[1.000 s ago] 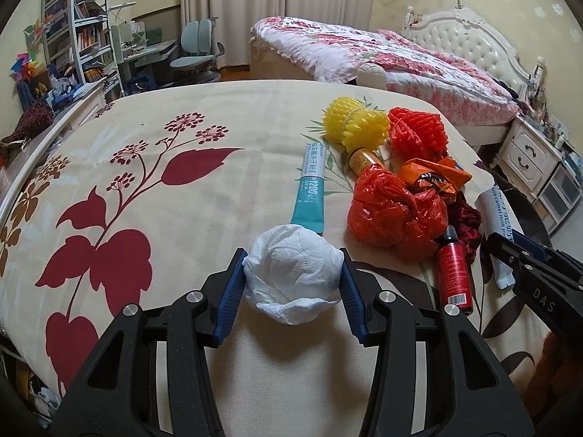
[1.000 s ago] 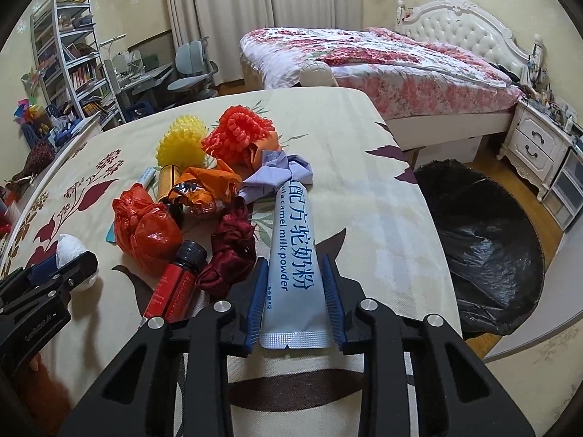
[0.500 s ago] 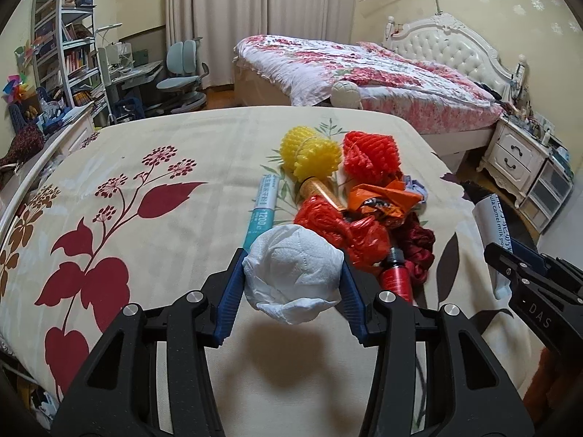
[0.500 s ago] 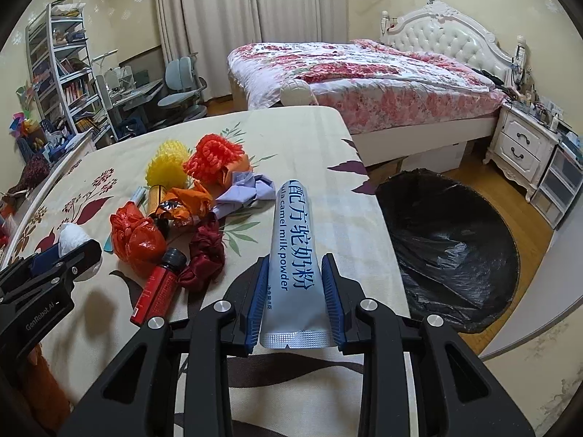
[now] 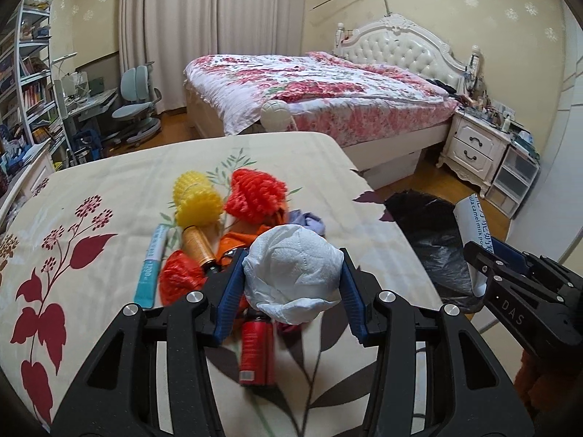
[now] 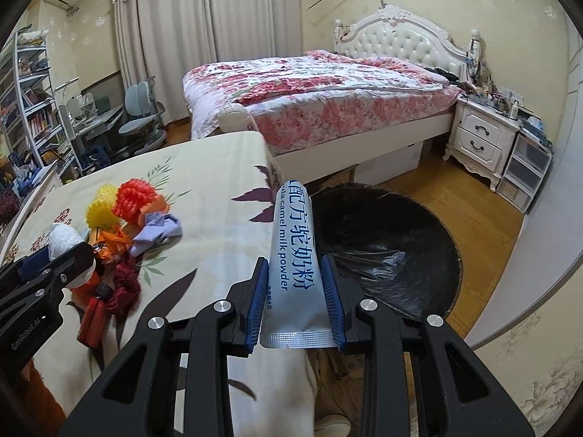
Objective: Collect trash
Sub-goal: 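Carry both items over the black bin and open both tools to drop them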
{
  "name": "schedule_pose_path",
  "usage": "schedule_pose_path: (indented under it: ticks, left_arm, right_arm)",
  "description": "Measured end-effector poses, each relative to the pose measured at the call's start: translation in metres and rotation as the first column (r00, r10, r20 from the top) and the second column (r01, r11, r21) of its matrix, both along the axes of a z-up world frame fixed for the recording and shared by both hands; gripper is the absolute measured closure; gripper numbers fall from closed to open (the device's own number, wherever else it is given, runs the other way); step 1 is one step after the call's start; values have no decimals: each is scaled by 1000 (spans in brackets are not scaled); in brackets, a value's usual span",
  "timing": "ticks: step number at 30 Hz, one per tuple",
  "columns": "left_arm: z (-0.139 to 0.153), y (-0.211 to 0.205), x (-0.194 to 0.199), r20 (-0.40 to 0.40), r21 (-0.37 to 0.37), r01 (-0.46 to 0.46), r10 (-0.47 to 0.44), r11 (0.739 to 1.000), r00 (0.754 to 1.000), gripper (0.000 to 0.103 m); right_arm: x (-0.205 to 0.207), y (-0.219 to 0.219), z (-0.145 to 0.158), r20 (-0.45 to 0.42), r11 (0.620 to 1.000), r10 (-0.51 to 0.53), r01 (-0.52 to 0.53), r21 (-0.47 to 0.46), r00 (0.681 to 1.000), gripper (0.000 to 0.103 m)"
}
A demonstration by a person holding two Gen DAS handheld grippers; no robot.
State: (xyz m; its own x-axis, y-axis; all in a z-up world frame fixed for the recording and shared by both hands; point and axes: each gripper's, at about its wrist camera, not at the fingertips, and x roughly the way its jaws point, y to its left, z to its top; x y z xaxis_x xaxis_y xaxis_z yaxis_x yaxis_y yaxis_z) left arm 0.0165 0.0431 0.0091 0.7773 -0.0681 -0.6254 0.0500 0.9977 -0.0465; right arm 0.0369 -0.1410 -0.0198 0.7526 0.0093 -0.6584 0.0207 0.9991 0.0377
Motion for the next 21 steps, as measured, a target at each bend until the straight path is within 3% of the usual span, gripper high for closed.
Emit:
schedule_pose_path:
  ticks: [7, 21]
  left_arm:
    - [-5, -48, 26, 0, 16, 69, -69, 997, 998, 56]
    - [-29, -124, 78, -34, 82, 150, -148, 985, 988, 55]
  right_arm:
    - [16, -41, -8, -9, 996, -84, 84, 11, 996, 72]
    - [44, -83, -24, -31, 984, -176, 176, 17, 984, 72]
